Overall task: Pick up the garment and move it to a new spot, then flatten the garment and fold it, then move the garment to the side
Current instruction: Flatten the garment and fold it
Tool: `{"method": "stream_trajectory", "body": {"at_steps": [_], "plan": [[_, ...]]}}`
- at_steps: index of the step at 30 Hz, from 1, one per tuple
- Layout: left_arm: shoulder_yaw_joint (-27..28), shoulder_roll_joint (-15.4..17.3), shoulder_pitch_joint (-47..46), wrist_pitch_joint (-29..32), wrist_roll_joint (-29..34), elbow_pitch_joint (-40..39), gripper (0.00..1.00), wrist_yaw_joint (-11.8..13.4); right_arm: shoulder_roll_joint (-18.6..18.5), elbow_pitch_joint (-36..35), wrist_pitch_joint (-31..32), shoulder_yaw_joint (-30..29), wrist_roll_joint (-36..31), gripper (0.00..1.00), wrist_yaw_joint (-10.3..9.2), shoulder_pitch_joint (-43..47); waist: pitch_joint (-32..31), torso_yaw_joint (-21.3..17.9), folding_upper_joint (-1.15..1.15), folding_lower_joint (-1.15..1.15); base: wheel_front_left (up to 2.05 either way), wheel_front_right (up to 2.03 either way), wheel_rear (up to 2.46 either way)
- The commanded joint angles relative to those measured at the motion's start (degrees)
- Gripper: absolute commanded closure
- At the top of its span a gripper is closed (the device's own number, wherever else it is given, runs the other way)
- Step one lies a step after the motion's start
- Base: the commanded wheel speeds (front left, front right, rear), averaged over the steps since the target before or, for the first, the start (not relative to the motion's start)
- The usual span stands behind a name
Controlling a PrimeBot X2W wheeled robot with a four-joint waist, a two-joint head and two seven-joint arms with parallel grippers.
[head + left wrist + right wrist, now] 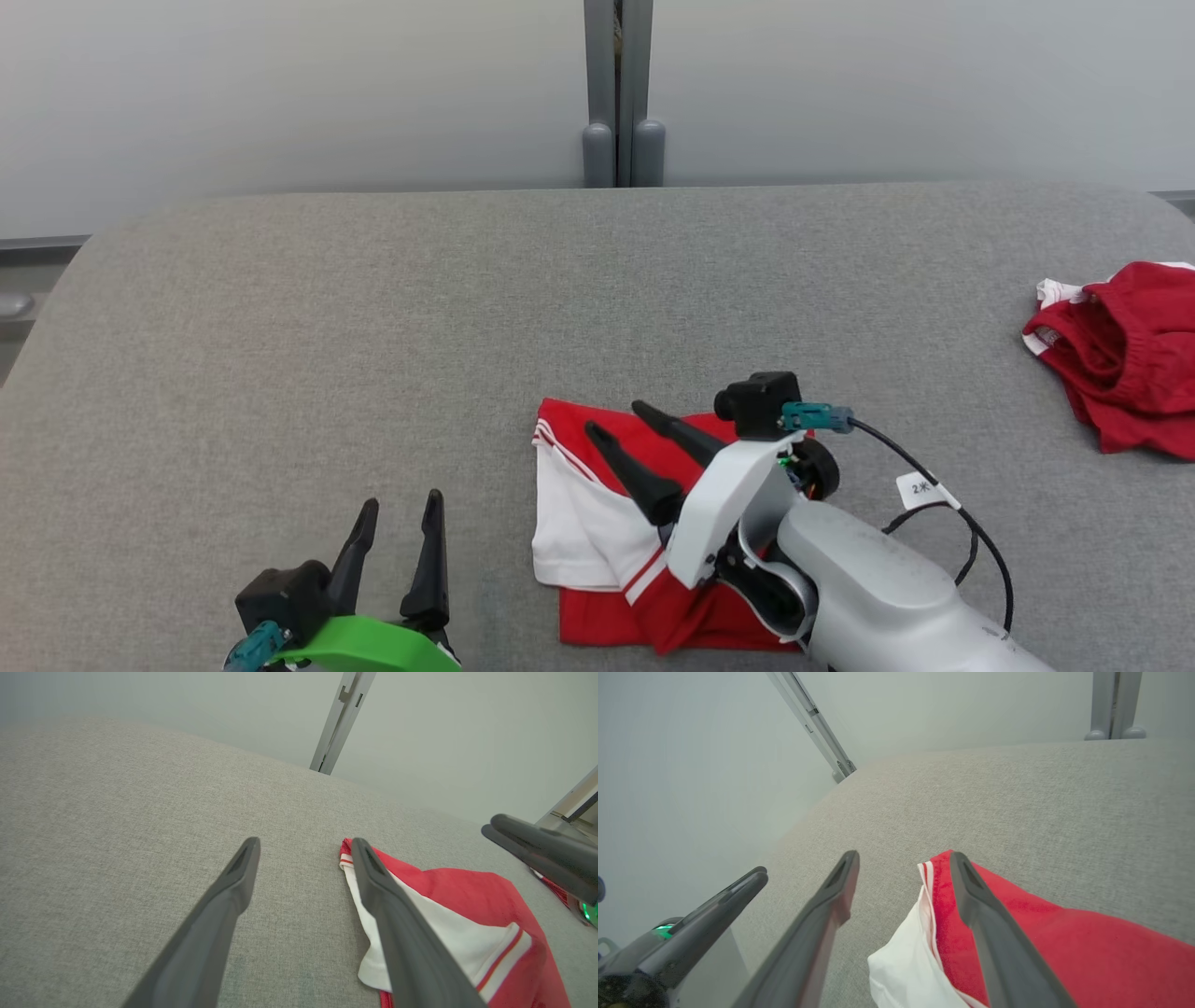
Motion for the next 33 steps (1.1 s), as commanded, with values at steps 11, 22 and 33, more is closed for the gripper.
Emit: {"method": "stream_trajectory", "body": {"at_steps": [11, 22, 33], "plan": [[-1.1, -0.3, 1.7, -0.1, 1.5, -0.5, 0.0, 0.3, -0.3, 9.0, -6.3, -19.1, -28.4, 0.0, -0.01, 0.6, -1.3, -3.1, 0.0, 0.0, 0.0, 0.0, 0.0], [1.1, 0.5, 2.2, -0.1, 2.5, -2.4, 0.0, 0.8, -0.2, -2.2, -6.4, -36.4, -47.6, 1.0, -0.01, 18.7, -0.9, -2.5, 0.0, 0.0, 0.0, 0.0, 0.0], [3.4, 1.3, 1.4, -0.1, 2.8, -3.4, 0.0, 0.6, -0.3, -3.7, -5.7, -31.5, -44.3, 1.0, -0.02, 22.6, 0.3, 0.1, 0.0, 0.0, 0.0, 0.0, 0.0]]}}
